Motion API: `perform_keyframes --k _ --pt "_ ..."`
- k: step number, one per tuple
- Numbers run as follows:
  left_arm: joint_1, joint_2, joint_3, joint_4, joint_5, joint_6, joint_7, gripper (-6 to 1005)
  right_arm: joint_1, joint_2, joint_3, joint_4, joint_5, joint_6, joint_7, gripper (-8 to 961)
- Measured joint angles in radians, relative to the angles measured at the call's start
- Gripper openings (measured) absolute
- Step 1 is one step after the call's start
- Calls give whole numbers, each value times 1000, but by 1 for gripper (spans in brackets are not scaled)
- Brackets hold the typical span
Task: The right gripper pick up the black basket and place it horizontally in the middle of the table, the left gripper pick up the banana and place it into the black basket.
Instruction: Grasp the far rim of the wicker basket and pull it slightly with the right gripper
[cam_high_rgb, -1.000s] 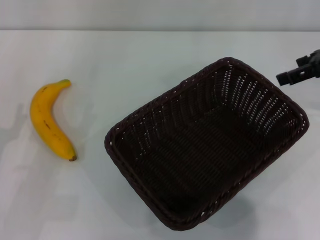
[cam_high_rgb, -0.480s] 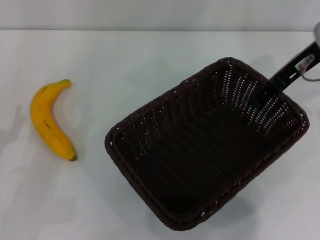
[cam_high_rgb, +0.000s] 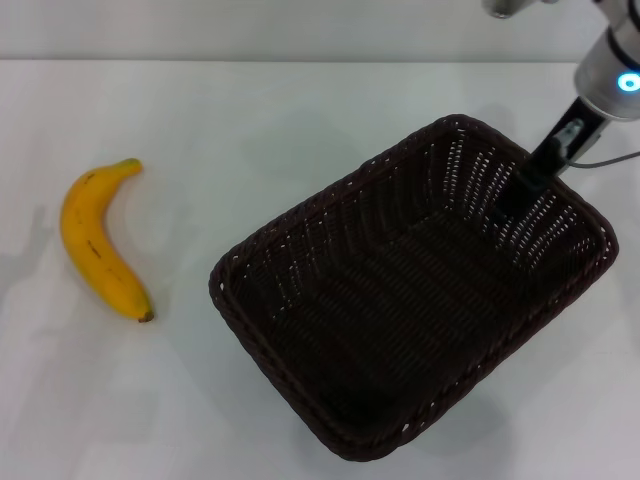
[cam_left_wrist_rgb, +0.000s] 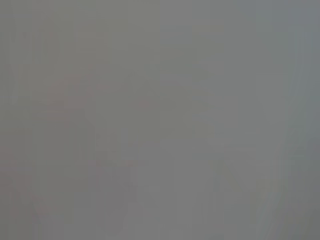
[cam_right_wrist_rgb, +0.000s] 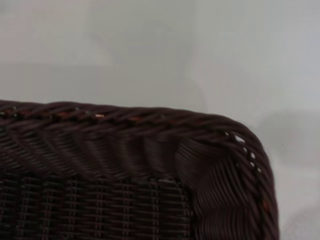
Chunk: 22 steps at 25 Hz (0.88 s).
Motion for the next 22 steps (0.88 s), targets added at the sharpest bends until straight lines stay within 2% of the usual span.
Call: perform_keyframes --k 2,5,10,17,22 --pt "-2 1 0 8 0 0 1 881 63 0 -8 91 -17 -12 10 731" --pt "-1 1 0 24 -1 -3 2 880 95 2 -35 131 -18 -20 18 695" --pt "3 3 -3 42 -4 -5 3 880 115 8 -89 137 -18 -28 51 609" --pt "11 4 -6 72 -6 -3 4 878 133 4 -85 133 -14 -29 133 479" --pt "22 4 -8 100 -12 2 4 877 109 -5 -53 119 -41 -21 238 286"
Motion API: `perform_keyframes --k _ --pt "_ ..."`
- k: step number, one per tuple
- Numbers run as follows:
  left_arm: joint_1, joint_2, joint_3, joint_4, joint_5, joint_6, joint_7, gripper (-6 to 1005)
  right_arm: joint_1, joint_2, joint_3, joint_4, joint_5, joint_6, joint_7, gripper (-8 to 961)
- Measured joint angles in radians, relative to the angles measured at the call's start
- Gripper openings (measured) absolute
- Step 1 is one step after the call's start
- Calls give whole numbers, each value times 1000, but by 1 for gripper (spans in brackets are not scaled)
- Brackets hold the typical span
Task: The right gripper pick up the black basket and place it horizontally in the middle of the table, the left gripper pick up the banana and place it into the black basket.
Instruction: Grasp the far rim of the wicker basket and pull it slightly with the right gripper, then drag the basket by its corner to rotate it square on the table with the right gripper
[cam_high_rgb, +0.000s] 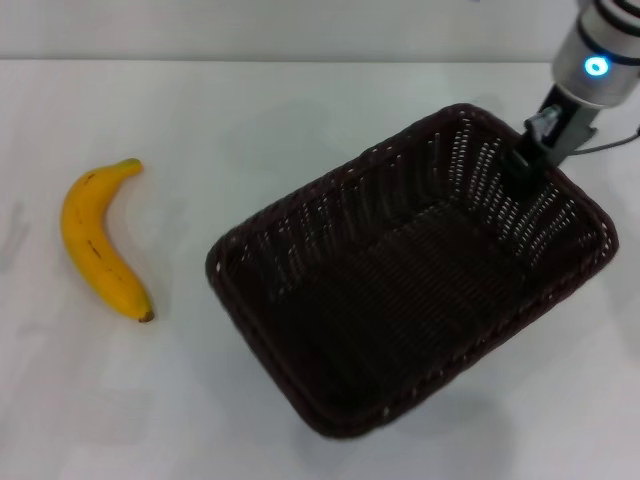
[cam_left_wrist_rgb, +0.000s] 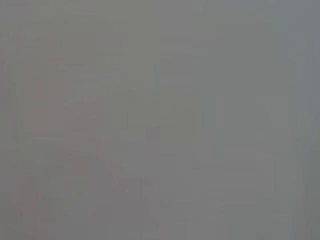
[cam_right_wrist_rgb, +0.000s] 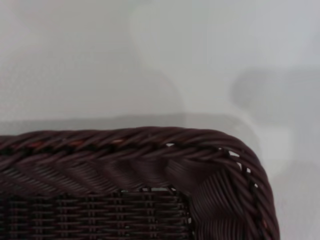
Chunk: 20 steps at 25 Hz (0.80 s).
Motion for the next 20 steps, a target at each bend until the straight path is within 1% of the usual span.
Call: perform_keyframes --k 3,4,6,9,13,15,20 --pt "2 1 0 8 -17 10 3 877 -39 -1 92 -20 -36 29 44 171" --pt "2 1 0 12 -22 14 4 877 -66 -2 145 -40 -49 46 63 171" --pt "1 1 0 15 -27 20 5 876 -117 -2 219 -93 -58 79 85 170" --pt "-5 2 0 18 -28 22 6 876 -206 0 283 -224 -53 134 118 168" --pt "-13 3 0 33 -28 23 6 875 -292 6 275 -334 -56 183 172 158" --pt "-19 3 0 39 -28 28 6 875 -313 8 262 -346 -53 187 187 153" --pt "-37 3 0 40 -28 49 6 874 -363 11 193 -372 -40 175 255 142"
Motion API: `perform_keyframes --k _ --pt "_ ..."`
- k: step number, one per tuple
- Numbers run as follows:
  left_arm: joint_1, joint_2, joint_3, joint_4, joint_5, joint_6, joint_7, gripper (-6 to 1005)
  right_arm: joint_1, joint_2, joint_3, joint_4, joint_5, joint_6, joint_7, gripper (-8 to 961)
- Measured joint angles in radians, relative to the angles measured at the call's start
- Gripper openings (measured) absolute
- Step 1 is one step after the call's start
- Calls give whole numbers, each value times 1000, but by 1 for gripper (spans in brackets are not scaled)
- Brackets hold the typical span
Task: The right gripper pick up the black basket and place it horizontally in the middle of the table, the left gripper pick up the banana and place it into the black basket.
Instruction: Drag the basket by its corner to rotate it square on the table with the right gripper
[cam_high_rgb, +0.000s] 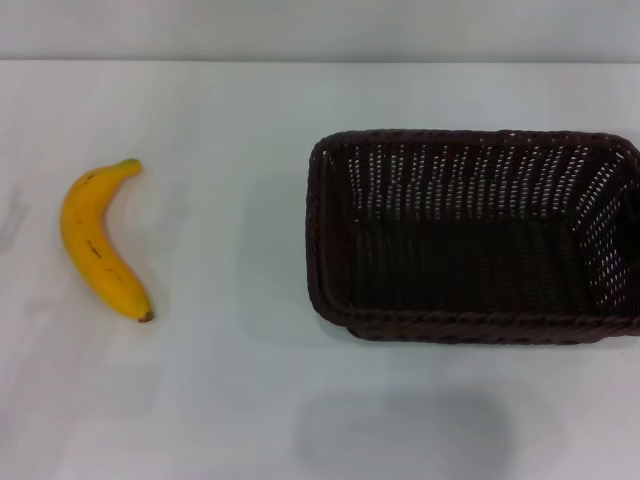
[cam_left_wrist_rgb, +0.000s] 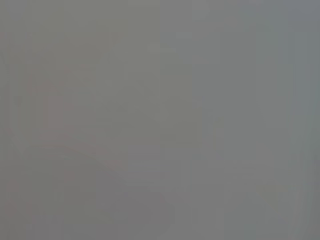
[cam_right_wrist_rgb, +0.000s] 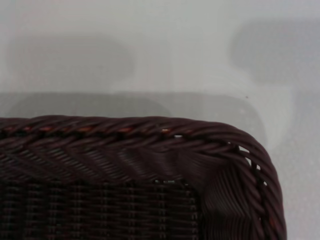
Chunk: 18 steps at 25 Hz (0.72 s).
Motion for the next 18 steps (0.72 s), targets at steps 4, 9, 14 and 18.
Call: perform_keyframes --k 4,9,14,18 --pt "-16 0 0 3 0 20 1 873 -35 0 -53 -57 31 -11 59 136" --pt "-24 1 0 14 0 29 2 872 -50 -1 -125 -97 64 -19 98 124" --pt "-29 1 0 19 0 35 3 871 -21 -9 -190 -83 71 -14 94 119" --pt "-27 2 0 26 0 38 3 871 -6 -17 -164 -91 72 6 90 109"
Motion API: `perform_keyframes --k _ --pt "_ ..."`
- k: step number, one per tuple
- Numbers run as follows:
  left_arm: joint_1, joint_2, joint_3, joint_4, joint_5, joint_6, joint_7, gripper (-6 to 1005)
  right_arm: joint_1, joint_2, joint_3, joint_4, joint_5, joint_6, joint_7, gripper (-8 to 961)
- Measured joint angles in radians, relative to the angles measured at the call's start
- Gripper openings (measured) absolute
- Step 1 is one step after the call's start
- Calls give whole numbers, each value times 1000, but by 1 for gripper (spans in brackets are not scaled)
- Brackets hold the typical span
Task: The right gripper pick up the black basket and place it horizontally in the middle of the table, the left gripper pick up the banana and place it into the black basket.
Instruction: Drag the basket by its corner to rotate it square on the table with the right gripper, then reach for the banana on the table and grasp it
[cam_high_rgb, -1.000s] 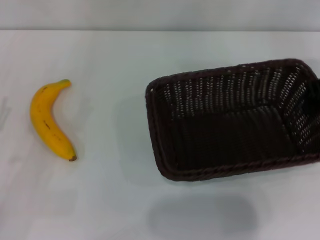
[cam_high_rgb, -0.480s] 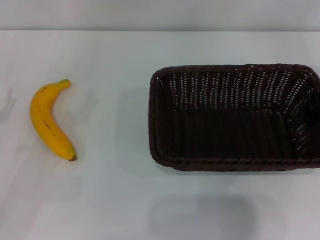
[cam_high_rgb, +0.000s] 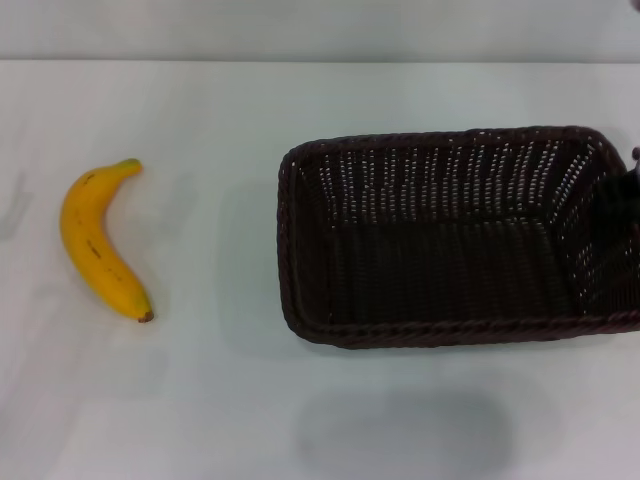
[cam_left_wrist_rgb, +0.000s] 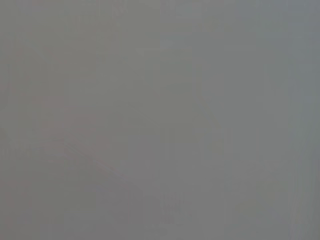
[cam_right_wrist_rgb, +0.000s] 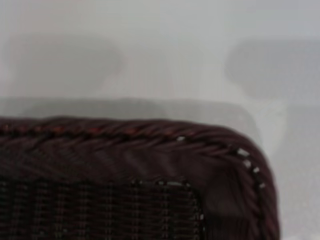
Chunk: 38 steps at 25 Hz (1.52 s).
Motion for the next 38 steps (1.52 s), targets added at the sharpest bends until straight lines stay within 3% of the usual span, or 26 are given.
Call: perform_keyframes --k 9,16,18,21,22,24,29,32,33,34,38 --pt "7 -1 0 0 0 0 -1 869 -1 -26 70 -17 54 31 1 405" --pt "15 -1 6 0 11 1 -58 868 -53 -65 124 -174 111 23 -29 574" --pt "18 2 8 16 34 11 -136 867 -98 -61 183 -244 139 -25 -111 638" --pt "42 6 9 104 108 51 -323 858 -162 -8 314 -286 179 -123 -322 735" --pt "51 7 9 146 144 75 -411 849 -174 1 337 -280 201 -147 -375 767" --pt "65 7 9 222 206 112 -560 831 -222 11 387 -231 298 -237 -530 765" --pt "92 9 9 457 431 208 -988 824 -334 1 463 -27 643 -441 -941 763" --pt "90 15 9 620 635 248 -1294 826 -370 5 585 172 880 -457 -1275 763" --pt "86 19 9 670 701 251 -1384 826 -370 5 585 172 880 -457 -1275 763" --pt "80 25 9 725 774 253 -1483 827 -387 0 651 349 1047 -442 -1513 762" --pt "45 54 9 882 1039 227 -1803 820 -410 -2 754 603 1240 -409 -1889 762"
